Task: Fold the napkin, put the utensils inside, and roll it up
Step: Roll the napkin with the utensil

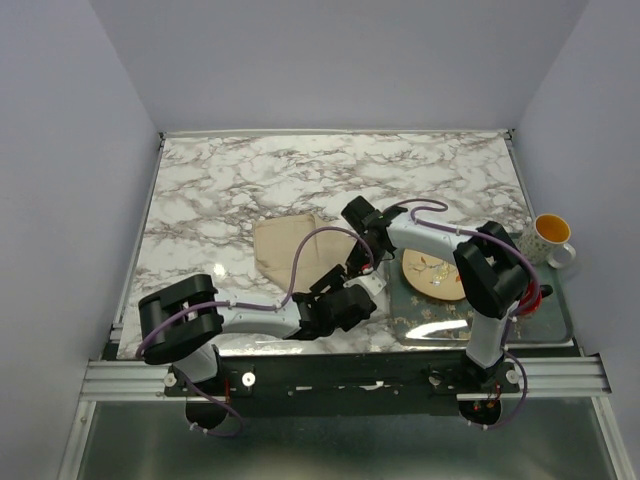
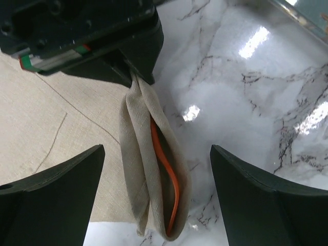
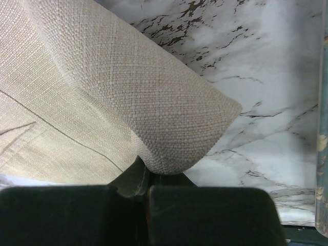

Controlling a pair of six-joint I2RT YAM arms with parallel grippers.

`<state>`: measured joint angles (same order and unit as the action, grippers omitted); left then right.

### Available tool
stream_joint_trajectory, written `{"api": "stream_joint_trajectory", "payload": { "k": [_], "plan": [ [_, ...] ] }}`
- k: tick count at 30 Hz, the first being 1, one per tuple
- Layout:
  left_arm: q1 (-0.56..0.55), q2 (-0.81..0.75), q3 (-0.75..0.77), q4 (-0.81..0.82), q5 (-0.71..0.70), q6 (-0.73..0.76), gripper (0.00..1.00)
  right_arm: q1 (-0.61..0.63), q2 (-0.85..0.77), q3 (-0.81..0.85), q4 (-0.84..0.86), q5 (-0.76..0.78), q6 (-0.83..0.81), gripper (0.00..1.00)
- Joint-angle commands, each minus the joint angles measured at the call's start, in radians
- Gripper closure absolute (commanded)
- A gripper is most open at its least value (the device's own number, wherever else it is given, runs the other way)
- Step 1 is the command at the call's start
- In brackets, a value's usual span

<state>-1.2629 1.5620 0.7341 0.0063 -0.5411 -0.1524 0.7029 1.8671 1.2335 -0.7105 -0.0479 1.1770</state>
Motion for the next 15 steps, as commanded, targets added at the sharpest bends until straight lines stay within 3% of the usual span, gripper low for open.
{"api": "stream_joint_trajectory", "payload": {
  "k": [1, 15],
  "plan": [
    [-0.006, 0.049, 0.059, -0.031, -0.123, 0.001, 0.10, -0.005, 0.027, 0.021, -0.047, -0.026, 0.007, 0.99],
    [-0.006, 0.193, 0.129, -0.118, -0.240, -0.022, 0.20, -0.019, 0.018, 0.001, -0.044, -0.047, 0.036, 0.99]
  ]
}}
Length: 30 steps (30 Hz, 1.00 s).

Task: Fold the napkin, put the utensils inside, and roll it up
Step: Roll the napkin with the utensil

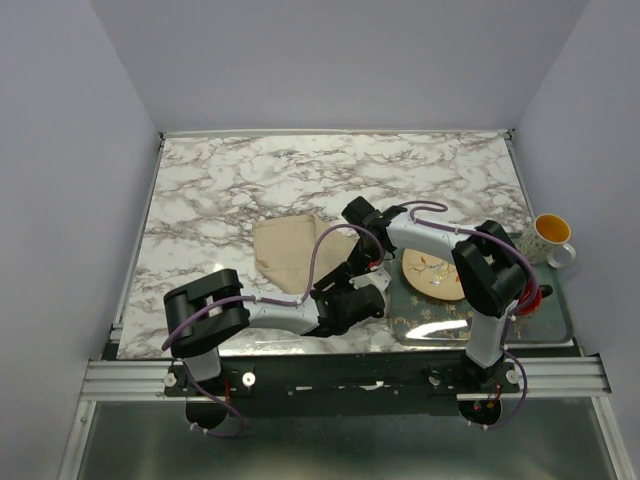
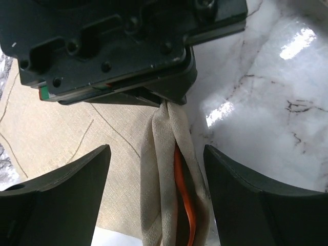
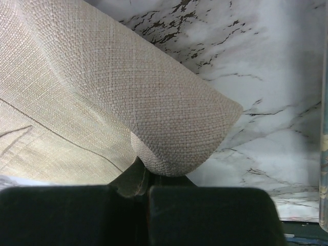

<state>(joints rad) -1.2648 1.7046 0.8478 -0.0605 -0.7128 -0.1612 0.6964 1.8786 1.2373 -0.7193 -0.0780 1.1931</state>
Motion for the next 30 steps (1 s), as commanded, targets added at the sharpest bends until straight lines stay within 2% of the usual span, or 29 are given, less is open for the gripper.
{"api": "stream_joint_trajectory", "payload": {
  "k": [1, 3, 4, 7, 9, 10, 12, 24, 25, 26, 27, 28, 30],
  "plan": [
    [-0.004, 0.053, 0.016, -0.053, -0.068, -0.017, 0.23, -0.012, 0.005, -0.005, -0.034, -0.017, 0.020, 0.99],
    [-0.004, 0.053, 0.013, -0.047, -0.068, -0.024, 0.29, -0.017, -0.002, -0.009, -0.034, -0.016, 0.022, 0.99],
    [-0.004, 0.053, 0.007, -0.045, -0.073, -0.027, 0.35, -0.018, -0.004, -0.012, -0.032, -0.016, 0.025, 0.99],
    [0.001, 0.055, 0.008, -0.058, -0.074, -0.043, 0.43, -0.024, -0.007, -0.021, -0.026, -0.022, 0.026, 0.99],
    [0.001, 0.050, 0.010, -0.059, -0.073, -0.049, 0.45, -0.026, -0.009, -0.025, -0.025, -0.020, 0.028, 0.99],
    [0.001, 0.049, 0.011, -0.062, -0.068, -0.051, 0.51, -0.025, -0.010, -0.027, -0.026, -0.017, 0.028, 0.99],
    [0.001, 0.046, 0.011, -0.061, -0.066, -0.054, 0.56, -0.026, -0.012, -0.027, -0.025, -0.016, 0.028, 0.99],
    [0.002, 0.023, 0.033, -0.090, 0.054, -0.055, 0.56, -0.026, -0.021, 0.002, -0.043, 0.044, -0.003, 0.99],
    [0.004, 0.024, 0.040, -0.091, 0.067, -0.057, 0.61, -0.026, -0.021, 0.002, -0.045, 0.050, -0.006, 0.99],
    [0.004, 0.024, 0.043, -0.094, 0.065, -0.064, 0.83, -0.026, -0.019, 0.005, -0.043, 0.050, -0.010, 0.99],
    [0.004, 0.020, 0.042, -0.094, 0.072, -0.069, 0.94, -0.026, -0.019, 0.007, -0.046, 0.052, -0.010, 0.99],
    [0.004, 0.015, 0.036, -0.093, 0.075, -0.073, 0.97, -0.026, -0.021, 0.007, -0.045, 0.053, -0.012, 0.99],
    [0.010, 0.003, 0.034, -0.096, 0.084, -0.080, 0.98, -0.025, -0.024, 0.005, -0.045, 0.055, -0.018, 0.97]
  ]
}}
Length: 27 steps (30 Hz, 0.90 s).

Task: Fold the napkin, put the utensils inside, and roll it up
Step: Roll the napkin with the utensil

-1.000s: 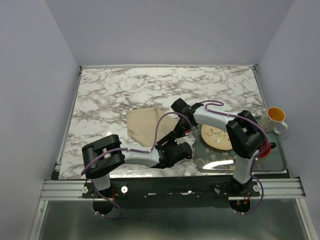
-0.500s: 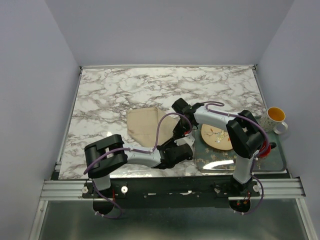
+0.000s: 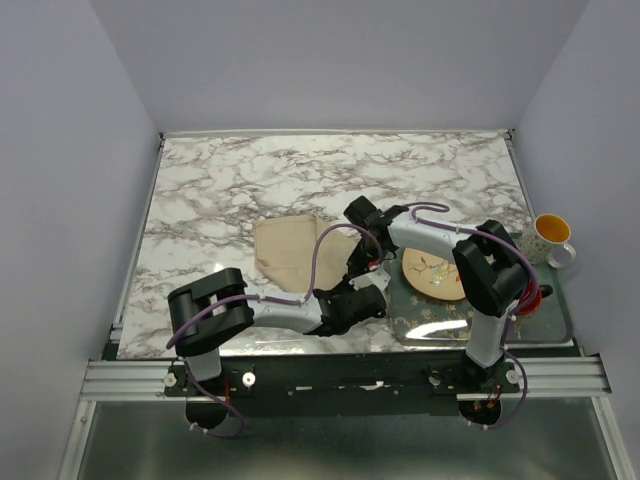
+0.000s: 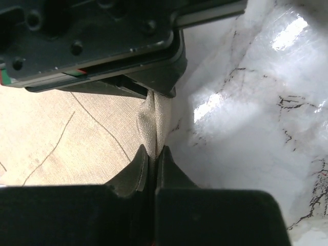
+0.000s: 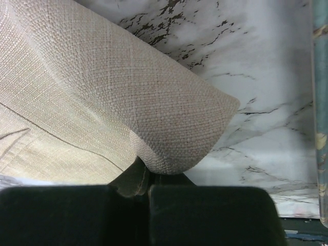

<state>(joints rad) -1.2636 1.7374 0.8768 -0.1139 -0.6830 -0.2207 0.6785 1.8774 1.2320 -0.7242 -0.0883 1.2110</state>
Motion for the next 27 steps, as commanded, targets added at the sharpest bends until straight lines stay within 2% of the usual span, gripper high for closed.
{"api": "stream_joint_trajectory", "payload": {
  "k": [1, 3, 9, 10, 12, 13, 18, 21, 27],
  "plan": [
    [0.016, -0.035, -0.001, -0.043, 0.065, -0.028, 0.98, -0.008, -0.023, 0.011, -0.038, 0.067, -0.037, 0.95],
    [0.024, -0.048, -0.009, -0.035, 0.079, -0.032, 0.98, -0.008, -0.024, 0.012, -0.037, 0.064, -0.042, 0.91],
    [0.064, -0.090, -0.028, -0.020, 0.200, -0.065, 1.00, -0.019, -0.046, 0.011, -0.014, 0.076, -0.109, 0.71],
    [0.073, -0.098, -0.041, -0.015, 0.221, -0.072, 1.00, -0.022, -0.052, 0.011, -0.001, 0.082, -0.129, 0.63],
    [0.113, -0.124, -0.058, 0.006, 0.288, -0.095, 1.00, -0.036, -0.078, 0.007, 0.017, 0.082, -0.201, 0.55],
    [0.133, -0.133, -0.077, 0.016, 0.319, -0.103, 1.00, -0.040, -0.087, 0.003, 0.047, 0.079, -0.227, 0.47],
    [0.219, -0.179, -0.121, 0.080, 0.499, -0.154, 1.00, -0.066, -0.155, -0.035, 0.124, 0.010, -0.412, 0.26],
    [0.277, -0.197, -0.159, 0.134, 0.586, -0.190, 1.00, -0.074, -0.201, -0.043, 0.167, -0.030, -0.494, 0.21],
    [0.411, -0.210, -0.245, 0.282, 0.881, -0.298, 1.00, -0.074, -0.319, -0.101, 0.253, -0.025, -0.757, 0.17]
  ]
}}
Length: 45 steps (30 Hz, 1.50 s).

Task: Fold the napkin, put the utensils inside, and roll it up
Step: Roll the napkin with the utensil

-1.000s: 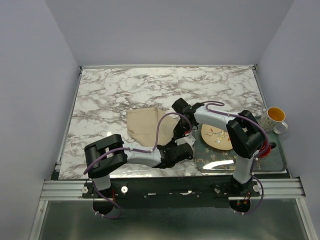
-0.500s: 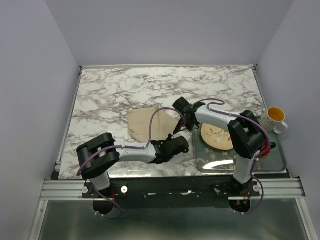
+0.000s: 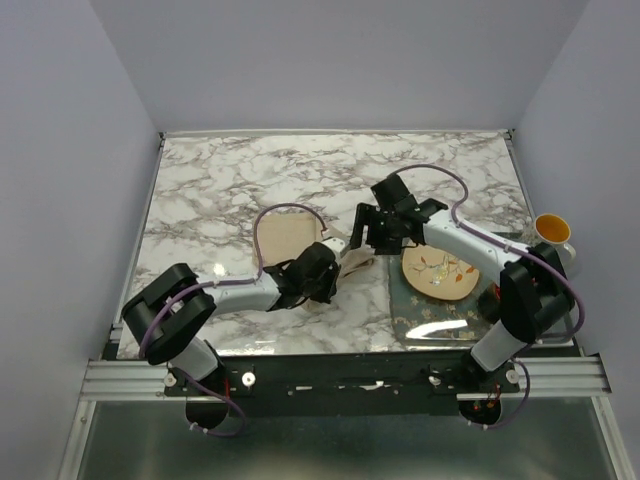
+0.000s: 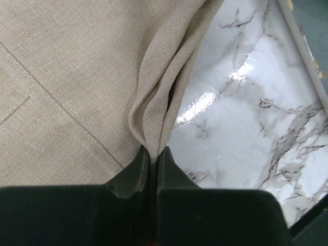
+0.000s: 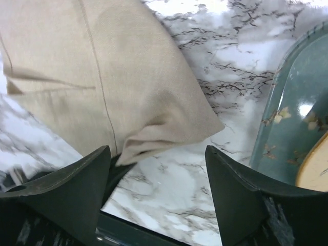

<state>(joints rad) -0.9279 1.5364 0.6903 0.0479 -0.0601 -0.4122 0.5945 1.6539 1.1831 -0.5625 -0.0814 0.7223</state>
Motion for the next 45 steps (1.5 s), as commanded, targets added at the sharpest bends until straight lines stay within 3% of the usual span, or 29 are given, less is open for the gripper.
{"api": "stream_joint_trajectory", "payload": {
  "k": [1, 7, 11, 19, 24, 27, 31, 34, 45],
  "plan": [
    [0.090, -0.007, -0.081, 0.145, 0.288, -0.125, 1.00, 0.010, -0.106, -0.066, 0.102, -0.034, -0.294, 0.17],
    [0.224, 0.048, -0.149, 0.360, 0.549, -0.281, 1.00, 0.011, -0.195, -0.184, 0.231, -0.103, -0.468, 0.17],
    [0.280, 0.100, -0.201, 0.504, 0.658, -0.390, 1.00, 0.010, -0.201, -0.223, 0.259, -0.086, -0.355, 0.19],
    [0.400, 0.235, -0.304, 0.989, 0.821, -0.735, 1.00, 0.010, -0.203, -0.260, 0.273, -0.107, -0.035, 0.24],
    [0.425, 0.431, -0.351, 1.404, 0.865, -1.021, 1.00, 0.011, -0.223, -0.272, 0.268, -0.101, 0.010, 0.28],
    [0.425, 0.498, -0.367, 1.497, 0.858, -1.066, 1.00, 0.018, -0.282, -0.260, 0.213, 0.008, -0.068, 0.29],
    [0.426, 0.472, -0.374, 1.411, 0.844, -0.987, 1.00, 0.013, -0.273, -0.247, 0.178, 0.003, -0.155, 0.20],
    [0.428, 0.430, -0.365, 1.319, 0.838, -0.949, 1.00, 0.011, -0.235, -0.269, 0.173, -0.061, -0.146, 0.20],
    [0.426, 0.456, -0.367, 1.310, 0.823, -0.945, 1.00, 0.008, -0.131, -0.274, 0.248, -0.067, -0.095, 0.28]
  ]
}}
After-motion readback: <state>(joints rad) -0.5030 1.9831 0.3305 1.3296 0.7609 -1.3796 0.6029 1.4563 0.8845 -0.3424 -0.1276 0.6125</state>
